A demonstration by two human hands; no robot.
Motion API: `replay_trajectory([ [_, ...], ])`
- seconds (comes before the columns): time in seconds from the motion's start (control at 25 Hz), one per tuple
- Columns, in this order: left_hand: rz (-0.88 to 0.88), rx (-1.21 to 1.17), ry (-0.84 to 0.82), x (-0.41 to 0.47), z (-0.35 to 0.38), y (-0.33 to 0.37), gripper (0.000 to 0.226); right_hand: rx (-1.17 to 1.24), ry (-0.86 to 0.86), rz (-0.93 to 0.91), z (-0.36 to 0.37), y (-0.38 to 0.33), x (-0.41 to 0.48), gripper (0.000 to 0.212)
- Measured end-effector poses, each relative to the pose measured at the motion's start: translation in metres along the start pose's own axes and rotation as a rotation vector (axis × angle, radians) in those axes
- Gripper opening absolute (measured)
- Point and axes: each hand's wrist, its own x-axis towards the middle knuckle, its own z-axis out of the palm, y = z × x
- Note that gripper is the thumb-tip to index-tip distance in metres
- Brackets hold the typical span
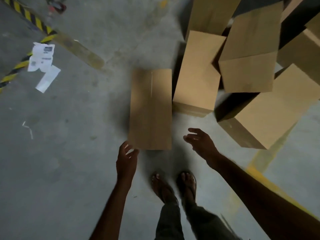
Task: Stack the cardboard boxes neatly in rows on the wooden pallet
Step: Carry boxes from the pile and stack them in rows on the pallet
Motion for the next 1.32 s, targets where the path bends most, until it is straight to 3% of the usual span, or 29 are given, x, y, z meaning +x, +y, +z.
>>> replay_trajectory([
  [0.12, -0.021, 0.082, -0.036, 0.088, 0.029, -0.047, 0.064, -0.013, -0.016, 0.087, 0.048, 0.035, 0.087, 0.068],
  [0.28, 0.034, 0.159, -0.016, 0.187, 0.073, -0.092, 0.078, 0.029, -0.039, 0.182, 0.099, 0.08, 0.185, 0.079],
  [0.44, -0.081, 0.138, -0.039, 0.239, 0.089, -0.119, 0.086, 0.146, -0.082, 0.209, 0.134, 0.098, 0.227, 0.071],
  [0.56, -0.07, 0.178, -0.029, 0.243, 0.081, -0.113, 0.071, 0.187, -0.041, 0.149, 0.145, 0.093, 0.227, 0.064],
  [0.8, -0.068, 0.226, 0.022, 0.194, 0.012, -0.031, 0.04, 0.162, -0.014, 0.098, 0.108, 0.022, 0.161, 0.058],
  [1.0, -0.118, 0.268, -0.028, 0.119, -0.055, 0.066, 0.08, 0.01, -0.058, 0.099, 0.053, -0.075, 0.07, 0.043],
  [1.16, -0.023, 0.276, -0.023, 0.002, -0.085, 0.125, 0.076, -0.015, -0.053, -0.015, -0.004, -0.118, -0.036, 0.05],
  [1.32, 0.148, 0.327, 0.013, -0.12, -0.107, 0.167, 0.069, 0.025, -0.044, -0.13, -0.062, -0.119, -0.153, 0.079],
])
